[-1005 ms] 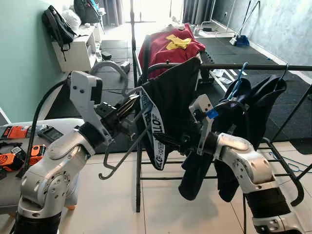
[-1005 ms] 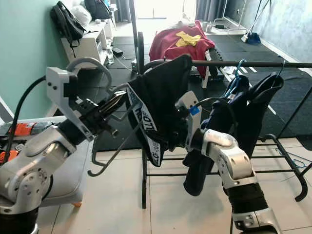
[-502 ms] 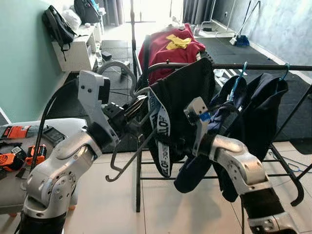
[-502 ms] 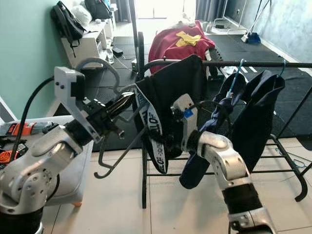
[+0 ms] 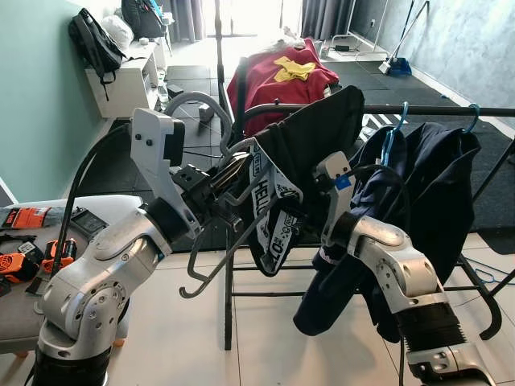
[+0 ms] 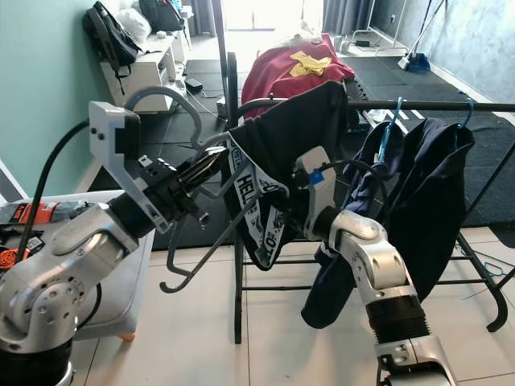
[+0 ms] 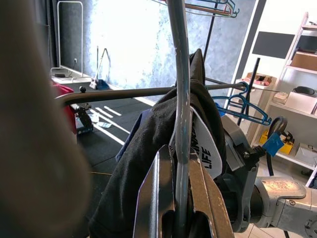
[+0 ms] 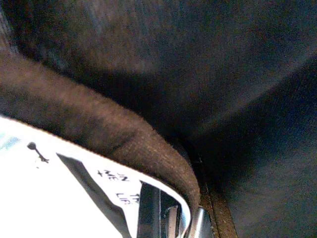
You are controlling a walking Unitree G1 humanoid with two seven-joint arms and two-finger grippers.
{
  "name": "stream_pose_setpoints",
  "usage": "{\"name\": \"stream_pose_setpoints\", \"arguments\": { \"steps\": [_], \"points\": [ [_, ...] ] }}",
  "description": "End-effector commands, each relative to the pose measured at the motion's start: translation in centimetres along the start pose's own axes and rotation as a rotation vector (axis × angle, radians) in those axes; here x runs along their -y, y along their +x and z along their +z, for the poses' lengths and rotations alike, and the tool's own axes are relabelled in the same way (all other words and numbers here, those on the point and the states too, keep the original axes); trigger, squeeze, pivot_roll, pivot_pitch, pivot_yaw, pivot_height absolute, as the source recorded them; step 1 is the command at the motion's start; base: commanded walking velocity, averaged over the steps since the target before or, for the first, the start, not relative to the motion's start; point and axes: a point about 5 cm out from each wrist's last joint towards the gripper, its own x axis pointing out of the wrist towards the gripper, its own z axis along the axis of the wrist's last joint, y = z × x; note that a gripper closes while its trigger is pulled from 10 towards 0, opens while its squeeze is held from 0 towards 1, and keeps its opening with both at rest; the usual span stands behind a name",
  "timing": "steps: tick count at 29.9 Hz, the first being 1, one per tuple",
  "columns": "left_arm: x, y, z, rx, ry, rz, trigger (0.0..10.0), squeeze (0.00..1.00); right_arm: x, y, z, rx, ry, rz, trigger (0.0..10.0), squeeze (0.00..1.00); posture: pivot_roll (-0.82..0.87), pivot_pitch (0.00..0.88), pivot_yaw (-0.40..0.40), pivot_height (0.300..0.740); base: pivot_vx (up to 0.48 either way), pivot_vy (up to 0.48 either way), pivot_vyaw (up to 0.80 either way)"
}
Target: Hang hanger
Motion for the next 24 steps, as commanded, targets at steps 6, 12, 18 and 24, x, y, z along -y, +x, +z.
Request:
{"name": "stream_pose_setpoints", "arguments": {
  "steps": [6, 12, 18, 24],
  "points": [
    [-0.6, -0.5, -0.3, -0.040, 0.055, 0.043, 7.1, 0.00, -0.1, 0.1, 0.3, 0.036, 0.017, 0.010, 0.0, 0.00, -0.06, 0.045, -0.008, 0.740, 0.000, 0.000, 0.00],
    [-2.4, -1.6, -1.9, -0.154, 0.139, 0.127, 6.9, 0.00, -0.5, 0.2, 0.7, 0.066, 0.045, 0.042, 0.0, 0.00, -0.06, 0.046, -0.007, 0.740, 0.000, 0.000, 0.00],
    [-4.2, -4.3, -4.0, -0.368, 0.303, 0.179, 7.4, 0.00, 0.1, -0.1, 2.0, 0.161, 0.133, 0.019, 0.0, 0.00, -0.06, 0.050, -0.003, 0.740, 0.000, 0.000, 0.00],
    [-4.5, -5.5, -4.5, -0.445, 0.349, 0.176, 7.4, 0.00, 0.7, -0.3, 2.6, 0.203, 0.175, -0.011, 0.0, 0.00, -0.06, 0.053, -0.004, 0.740, 0.000, 0.000, 0.00]
  ]
}}
